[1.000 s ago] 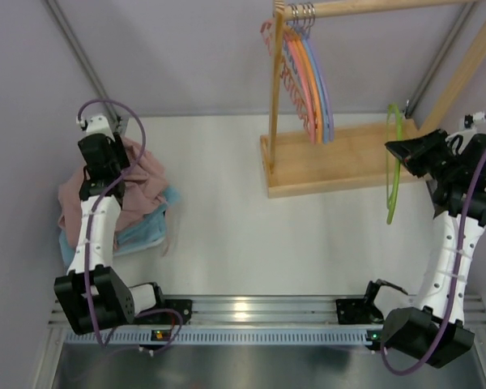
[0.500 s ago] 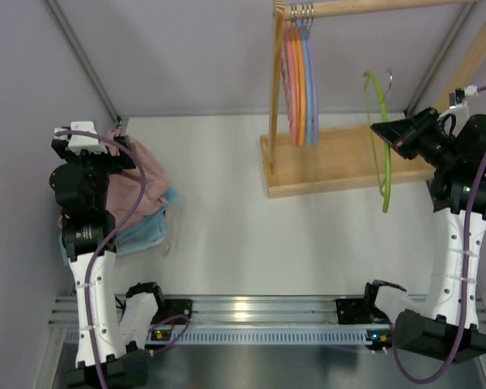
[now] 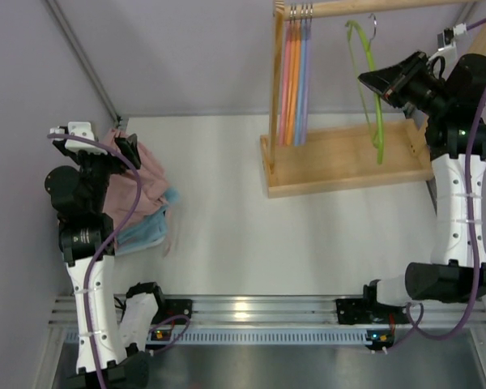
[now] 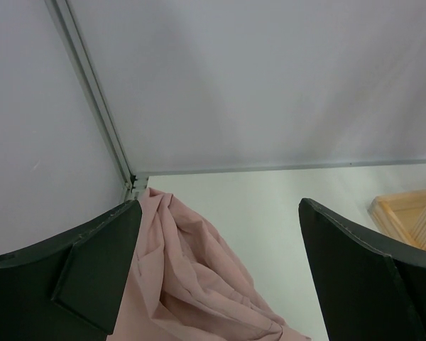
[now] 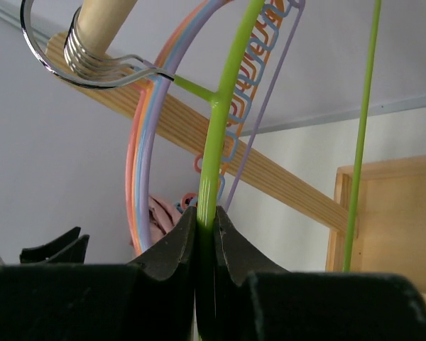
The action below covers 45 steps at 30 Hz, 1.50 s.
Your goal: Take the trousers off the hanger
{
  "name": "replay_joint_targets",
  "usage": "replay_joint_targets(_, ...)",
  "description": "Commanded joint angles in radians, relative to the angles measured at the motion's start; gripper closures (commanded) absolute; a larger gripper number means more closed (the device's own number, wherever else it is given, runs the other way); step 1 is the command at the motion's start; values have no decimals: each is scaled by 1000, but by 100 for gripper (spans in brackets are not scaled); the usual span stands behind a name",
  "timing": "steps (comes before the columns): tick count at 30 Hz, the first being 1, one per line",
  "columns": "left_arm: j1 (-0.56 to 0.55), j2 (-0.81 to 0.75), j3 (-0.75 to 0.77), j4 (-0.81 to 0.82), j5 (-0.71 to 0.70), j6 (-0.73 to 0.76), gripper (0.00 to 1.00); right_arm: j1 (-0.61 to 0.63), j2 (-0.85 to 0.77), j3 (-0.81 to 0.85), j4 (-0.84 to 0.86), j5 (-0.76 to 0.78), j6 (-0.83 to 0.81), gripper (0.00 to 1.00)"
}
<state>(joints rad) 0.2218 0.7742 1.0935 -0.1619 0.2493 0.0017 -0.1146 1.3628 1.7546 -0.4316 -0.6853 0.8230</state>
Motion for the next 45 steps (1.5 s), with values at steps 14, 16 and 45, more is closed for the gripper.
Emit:
replay_joint_targets(14,4,-19,49,-14,4,-62,1,185,223,325,96,191,-4,100)
replay_joint_targets(16,4,-19,48,-19,5,-65,1,205,237,347,87,237,-8,100)
replay_joint_targets(45,4,95,118,-117,145,-88,2,303,151,206,80,279,-73,27)
